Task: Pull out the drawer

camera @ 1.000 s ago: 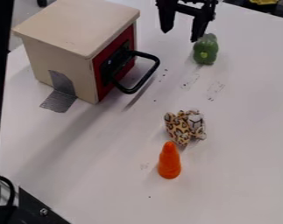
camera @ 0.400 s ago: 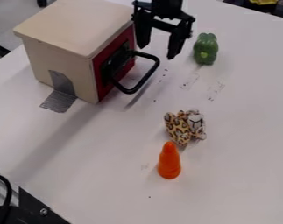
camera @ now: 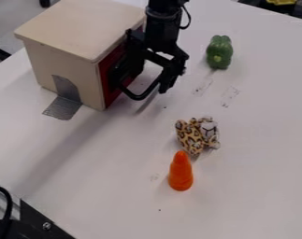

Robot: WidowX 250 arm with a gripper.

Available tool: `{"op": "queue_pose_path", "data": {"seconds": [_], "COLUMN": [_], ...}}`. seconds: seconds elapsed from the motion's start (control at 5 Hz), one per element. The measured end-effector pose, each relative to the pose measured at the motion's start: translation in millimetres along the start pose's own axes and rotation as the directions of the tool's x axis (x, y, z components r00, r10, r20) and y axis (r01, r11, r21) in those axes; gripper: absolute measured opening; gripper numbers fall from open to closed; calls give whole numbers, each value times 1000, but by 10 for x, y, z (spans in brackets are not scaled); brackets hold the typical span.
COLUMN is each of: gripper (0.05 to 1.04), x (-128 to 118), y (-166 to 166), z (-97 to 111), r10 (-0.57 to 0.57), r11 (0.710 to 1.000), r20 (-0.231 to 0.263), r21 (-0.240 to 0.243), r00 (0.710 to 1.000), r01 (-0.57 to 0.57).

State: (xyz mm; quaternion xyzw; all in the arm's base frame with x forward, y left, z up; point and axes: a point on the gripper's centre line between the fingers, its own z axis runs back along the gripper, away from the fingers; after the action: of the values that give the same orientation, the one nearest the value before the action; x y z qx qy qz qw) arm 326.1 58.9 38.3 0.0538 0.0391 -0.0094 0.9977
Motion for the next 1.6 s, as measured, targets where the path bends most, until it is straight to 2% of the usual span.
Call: {"op": "queue_pose_path", "data": {"seconds": [0.2,0.4,0.8,1.0,1.4,1.6], "gripper": [998,948,365,176,136,135], "x": [-31,-22,-15,-21,-33,-67], "y": [-13,-34,-149,-186,-306,-468], "z": [-77,-110,-141,-154,-159,-107], "r10": [-16,-36,-104,-118,-134,-181], "r11": [999,997,990,989,989,982], "r20": [5,21,32,32,32,56], "r21": [41,68,96,94,70,55], "r00": [1000,999,994,993,990,982], "r01": [16,34,101,114,132,178]}}
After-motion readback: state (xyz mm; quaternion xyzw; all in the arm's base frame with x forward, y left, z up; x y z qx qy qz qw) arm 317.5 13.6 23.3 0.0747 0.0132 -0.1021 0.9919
